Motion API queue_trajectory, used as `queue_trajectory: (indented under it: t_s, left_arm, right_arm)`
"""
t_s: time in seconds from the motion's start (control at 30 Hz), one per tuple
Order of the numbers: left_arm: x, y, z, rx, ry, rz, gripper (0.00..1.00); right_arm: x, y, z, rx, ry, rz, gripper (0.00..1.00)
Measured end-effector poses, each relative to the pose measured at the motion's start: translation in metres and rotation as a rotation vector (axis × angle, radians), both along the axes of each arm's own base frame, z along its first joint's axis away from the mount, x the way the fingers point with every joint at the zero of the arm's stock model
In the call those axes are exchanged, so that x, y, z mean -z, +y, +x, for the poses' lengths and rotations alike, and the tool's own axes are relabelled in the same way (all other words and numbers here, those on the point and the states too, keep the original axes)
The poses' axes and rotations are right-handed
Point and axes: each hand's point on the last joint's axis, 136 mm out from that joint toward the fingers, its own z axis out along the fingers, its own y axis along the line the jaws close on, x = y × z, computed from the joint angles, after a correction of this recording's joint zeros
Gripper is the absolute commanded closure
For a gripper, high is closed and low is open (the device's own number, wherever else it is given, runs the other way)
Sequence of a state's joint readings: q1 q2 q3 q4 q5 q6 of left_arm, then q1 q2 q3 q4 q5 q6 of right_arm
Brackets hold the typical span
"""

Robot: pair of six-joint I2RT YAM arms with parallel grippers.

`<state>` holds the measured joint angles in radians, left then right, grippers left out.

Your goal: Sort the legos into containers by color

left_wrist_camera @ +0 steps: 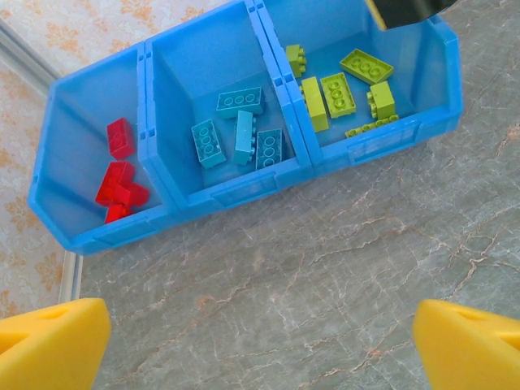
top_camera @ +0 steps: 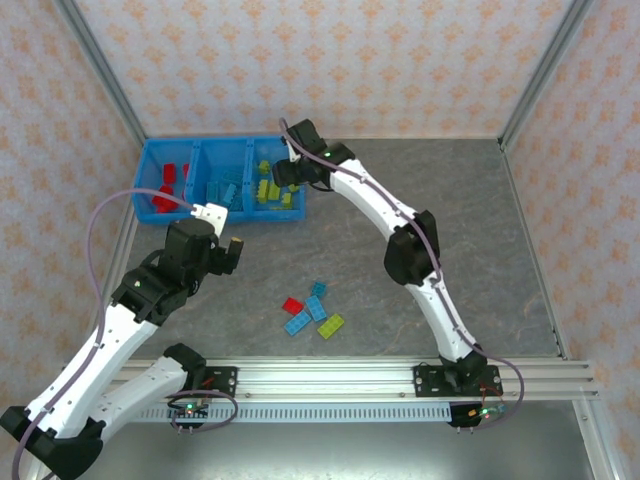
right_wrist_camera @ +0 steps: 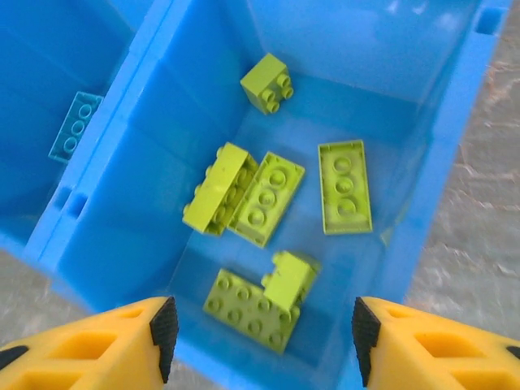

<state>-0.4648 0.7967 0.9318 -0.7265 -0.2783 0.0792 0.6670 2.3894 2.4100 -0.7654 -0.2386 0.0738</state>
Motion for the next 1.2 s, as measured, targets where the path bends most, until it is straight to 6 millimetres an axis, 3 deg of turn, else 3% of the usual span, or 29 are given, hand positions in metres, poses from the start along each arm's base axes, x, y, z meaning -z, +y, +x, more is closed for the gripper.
queue_trajectory:
  t_s: [0.1,0.2,0.3,0.4,0.47,0.53,0.7,0.8,0.93,1.2]
  left_arm:
    - [0.005,-0.004,0.002,0.016,0.022,-0.007,0.01]
    - [0.014,-0.015,0.006,0.024,0.071,-0.058,0.03]
    - [0.026,-0.037,0.013,0.008,0.151,-0.2,0.07]
    - [0.047,-0.065,0.014,-0.025,0.244,-0.344,0.13]
    - [0.063,-0.089,0.012,-0.029,0.299,-0.414,0.15]
    - [0.083,-0.12,0.007,-0.011,0.361,-0.442,0.18]
    - [0.14,-0.182,-0.001,0.03,0.495,-0.378,0.21]
    - [0.172,-0.204,0.0,0.042,0.554,-0.307,0.23]
    - [0.197,-0.223,0.006,0.051,0.582,-0.266,0.33]
    - [0.224,-0.23,0.012,0.028,0.608,-0.248,0.49]
  right_arm:
    - [-0.031,-0.02,-0.028,-0.003,0.002,0.008,0.38]
    - [-0.076,-0.052,-0.068,-0.002,-0.039,0.041,0.36]
    - [-0.121,-0.099,-0.115,0.039,-0.116,0.093,0.29]
    - [-0.142,-0.155,-0.155,0.137,-0.182,0.145,0.19]
    - [-0.136,-0.189,-0.177,0.21,-0.199,0.164,0.11]
    - [-0.117,-0.217,-0.197,0.278,-0.184,0.155,0.07]
    - [-0.061,-0.258,-0.227,0.387,-0.076,0.021,0.06]
    - [-0.046,-0.276,-0.235,0.441,-0.043,-0.055,0.06]
    - [-0.044,-0.29,-0.244,0.482,-0.043,-0.065,0.06]
    - [-0.042,-0.29,-0.25,0.492,-0.024,-0.039,0.06]
